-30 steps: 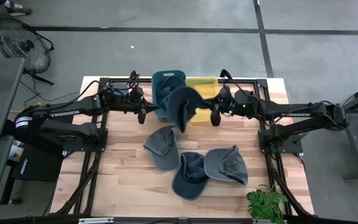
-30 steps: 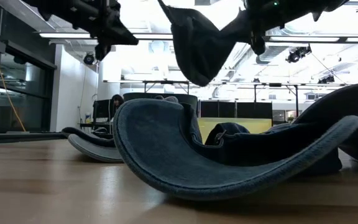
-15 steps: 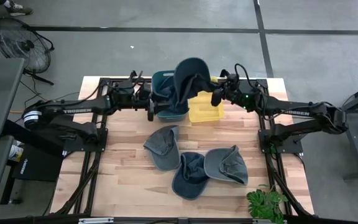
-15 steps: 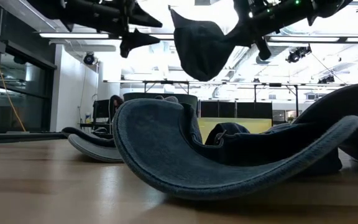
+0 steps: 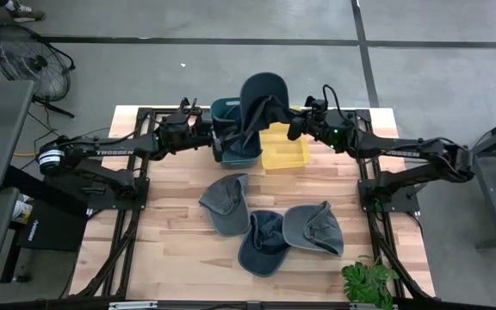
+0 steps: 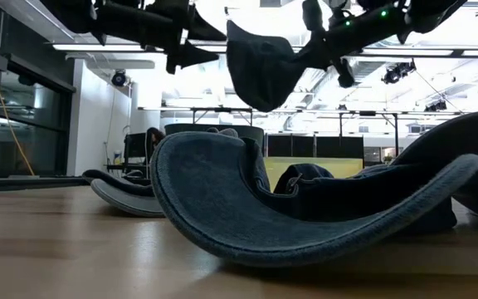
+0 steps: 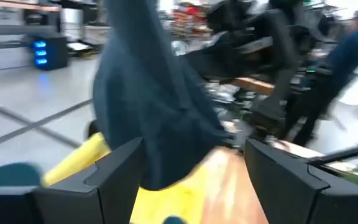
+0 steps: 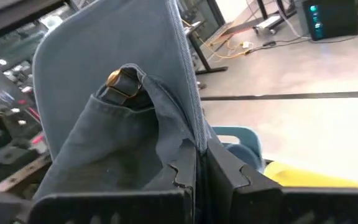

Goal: Pick & Place hat
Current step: Put the top blue cap into the blue bin

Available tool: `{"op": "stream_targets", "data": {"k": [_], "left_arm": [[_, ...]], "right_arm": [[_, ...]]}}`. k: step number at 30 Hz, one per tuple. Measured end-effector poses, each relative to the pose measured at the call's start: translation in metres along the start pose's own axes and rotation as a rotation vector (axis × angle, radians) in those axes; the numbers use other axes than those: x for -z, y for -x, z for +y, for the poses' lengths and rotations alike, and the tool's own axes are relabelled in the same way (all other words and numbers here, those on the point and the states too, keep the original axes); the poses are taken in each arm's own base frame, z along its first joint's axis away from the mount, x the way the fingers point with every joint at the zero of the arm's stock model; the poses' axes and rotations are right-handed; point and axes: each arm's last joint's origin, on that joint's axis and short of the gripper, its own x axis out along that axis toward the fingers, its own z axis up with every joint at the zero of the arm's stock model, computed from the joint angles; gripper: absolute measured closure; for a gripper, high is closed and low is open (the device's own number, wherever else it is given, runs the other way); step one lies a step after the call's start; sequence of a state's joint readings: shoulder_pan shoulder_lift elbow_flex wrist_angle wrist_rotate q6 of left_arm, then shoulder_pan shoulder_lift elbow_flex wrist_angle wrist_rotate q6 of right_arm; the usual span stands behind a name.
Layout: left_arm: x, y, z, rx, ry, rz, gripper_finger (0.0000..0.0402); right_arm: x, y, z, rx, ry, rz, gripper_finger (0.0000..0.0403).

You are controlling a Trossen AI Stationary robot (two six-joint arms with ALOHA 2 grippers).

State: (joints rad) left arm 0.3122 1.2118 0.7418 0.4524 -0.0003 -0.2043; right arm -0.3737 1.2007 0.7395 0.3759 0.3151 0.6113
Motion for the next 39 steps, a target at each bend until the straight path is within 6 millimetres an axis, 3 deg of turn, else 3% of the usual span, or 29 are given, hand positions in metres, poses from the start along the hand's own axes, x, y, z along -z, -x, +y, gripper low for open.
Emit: {"op": "stream_targets", "data": {"k": [9,19,24,30,37,39], "left_arm": [[0.001,0.0,0.001,-0.037,-0.054,0.003,0.0128],[0.0,0.0,0.004,-0.152,-0.07,-0.012,0.0128],[0.0,0.001,0.008,-0.267,-0.066,-0.032,0.0138],[0.004,0.002,0.01,-0.332,-0.013,-0.003,0.0215],[0.012,0.003,0.012,-0.353,0.089,0.058,0.0375],[0.013,0.003,0.013,-0.361,0.106,0.065,0.038]], "right_arm": [[0.005,-0.015,0.003,-0.026,-0.027,-0.023,0.0393],[-0.017,-0.045,0.035,-0.018,0.12,0.054,0.0393],[-0.018,-0.051,0.039,0.012,0.157,0.12,0.0393],[-0.014,-0.05,0.033,0.055,0.175,0.168,0.0393],[-0.013,-0.05,0.033,0.052,0.177,0.178,0.0393],[-0.013,-0.05,0.033,0.042,0.19,0.185,0.0392]]}}
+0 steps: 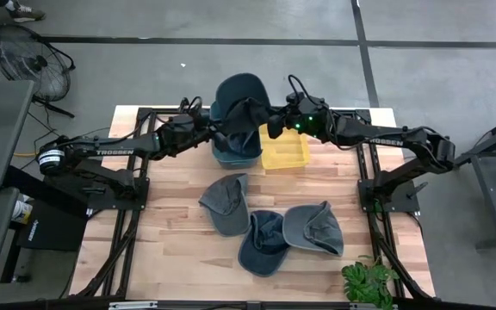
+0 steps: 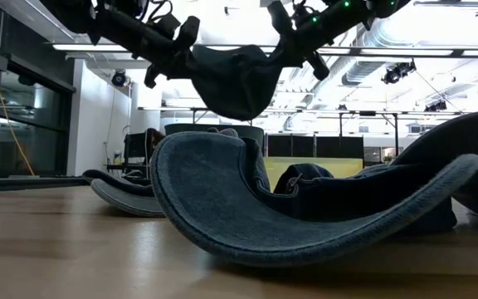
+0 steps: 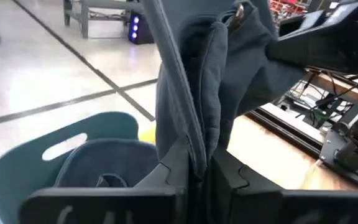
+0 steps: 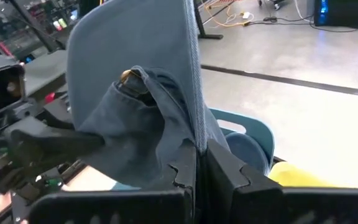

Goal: Pick & Place hat
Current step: Put the top blue cap into the blue bin

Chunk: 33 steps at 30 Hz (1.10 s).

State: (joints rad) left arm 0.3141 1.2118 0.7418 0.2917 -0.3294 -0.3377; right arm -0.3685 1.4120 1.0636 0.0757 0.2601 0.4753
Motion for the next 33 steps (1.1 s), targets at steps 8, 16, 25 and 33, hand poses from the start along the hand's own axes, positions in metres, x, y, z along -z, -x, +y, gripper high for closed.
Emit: {"op": "stream_targets", "data": {"k": [8,16,25,33], "left_arm": [[0.002,0.0,0.0,0.001,0.035,0.019,0.0382],[0.009,0.0,0.003,-0.031,0.13,0.089,0.0382],[-0.013,-0.002,0.014,-0.061,0.284,0.238,0.0382],[-0.027,-0.006,0.05,0.003,0.542,0.396,0.0382]], "right_arm": [[0.001,0.0,0.0,-0.025,0.086,0.023,0.0303],[-0.01,0.009,-0.008,-0.093,0.108,0.056,0.0217],[-0.022,0.037,-0.014,-0.08,0.155,0.09,0.0197],[-0.008,0.045,-0.008,-0.09,0.192,0.204,0.0197]]}}
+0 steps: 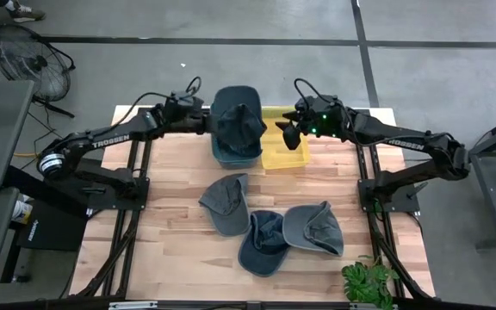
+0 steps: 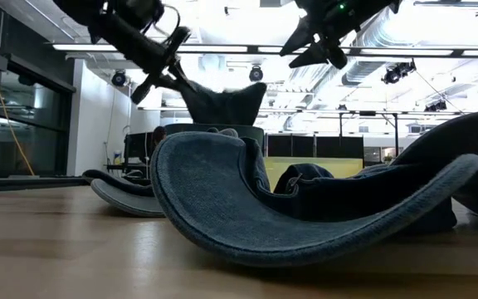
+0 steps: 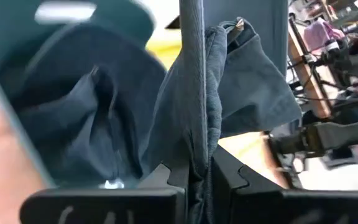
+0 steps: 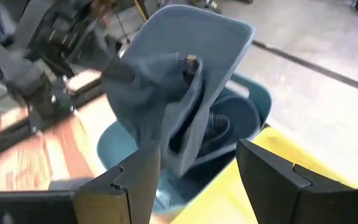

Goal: Pick & Place hat
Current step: Put the top blue cap into the blue bin

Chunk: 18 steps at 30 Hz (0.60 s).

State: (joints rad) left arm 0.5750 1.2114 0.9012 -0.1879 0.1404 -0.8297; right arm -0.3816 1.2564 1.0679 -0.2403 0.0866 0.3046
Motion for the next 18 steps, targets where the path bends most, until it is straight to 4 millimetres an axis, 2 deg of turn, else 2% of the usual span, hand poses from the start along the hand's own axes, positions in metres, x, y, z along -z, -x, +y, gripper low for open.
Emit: {"op": "stream_targets", "data": {"k": [4,9,18], "left_arm": [[-0.011,0.004,0.016,0.016,0.113,0.07,0.0382],[-0.02,0.007,0.026,0.043,0.185,0.096,0.0382],[-0.015,-0.01,0.038,-0.014,0.247,0.191,0.0382]], "right_arm": [[0.005,0.001,0.006,-0.007,0.014,0.034,0.0197],[0.008,0.001,0.011,-0.022,0.026,0.048,0.0197],[0.009,0.002,0.013,-0.027,0.029,0.05,0.0197]]}}
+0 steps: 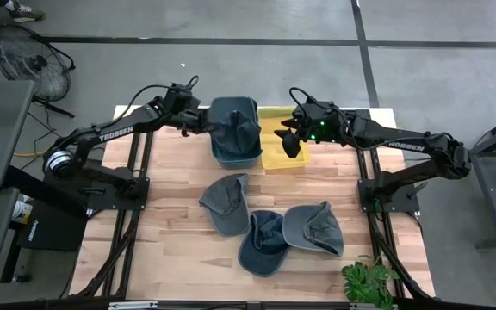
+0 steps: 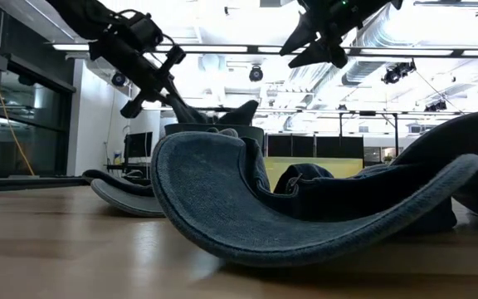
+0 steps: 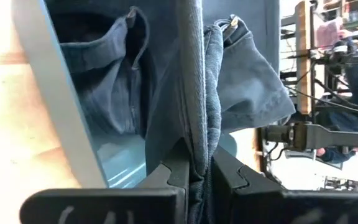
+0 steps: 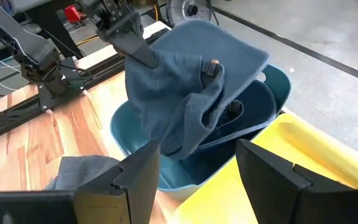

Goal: Pick & Place hat
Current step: Put the top blue cap into the blue bin

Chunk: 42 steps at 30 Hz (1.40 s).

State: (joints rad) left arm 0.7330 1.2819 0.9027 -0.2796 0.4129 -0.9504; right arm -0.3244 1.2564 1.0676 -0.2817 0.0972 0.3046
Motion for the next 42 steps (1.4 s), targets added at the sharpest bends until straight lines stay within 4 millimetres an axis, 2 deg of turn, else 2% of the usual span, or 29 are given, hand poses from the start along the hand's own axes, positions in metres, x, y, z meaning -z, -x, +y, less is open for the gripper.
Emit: {"op": "stream_targets", "data": {"k": [7,15,23,42], "left_arm": [[0.0,-0.0063,0.0047,-0.028,0.016,0.02,0.0376],[-0.001,-0.0063,0.0049,-0.043,0.01,-0.007,0.0282],[-0.0058,-0.0063,-0.0018,0.022,-0.046,-0.054,0.023],[-0.0066,-0.006,-0.0027,0.026,-0.054,-0.068,0.022]], "right_arm": [[0.0017,-0.0001,-0.0004,0.004,0.002,0.015,0.0197],[0.0027,-0.0001,-0.0008,0.008,0.003,0.026,0.0197],[0.0033,-0.0005,-0.0011,0.012,0.003,0.026,0.0197],[0.0045,-0.0006,-0.0015,0.017,0.004,0.038,0.0197]]}}
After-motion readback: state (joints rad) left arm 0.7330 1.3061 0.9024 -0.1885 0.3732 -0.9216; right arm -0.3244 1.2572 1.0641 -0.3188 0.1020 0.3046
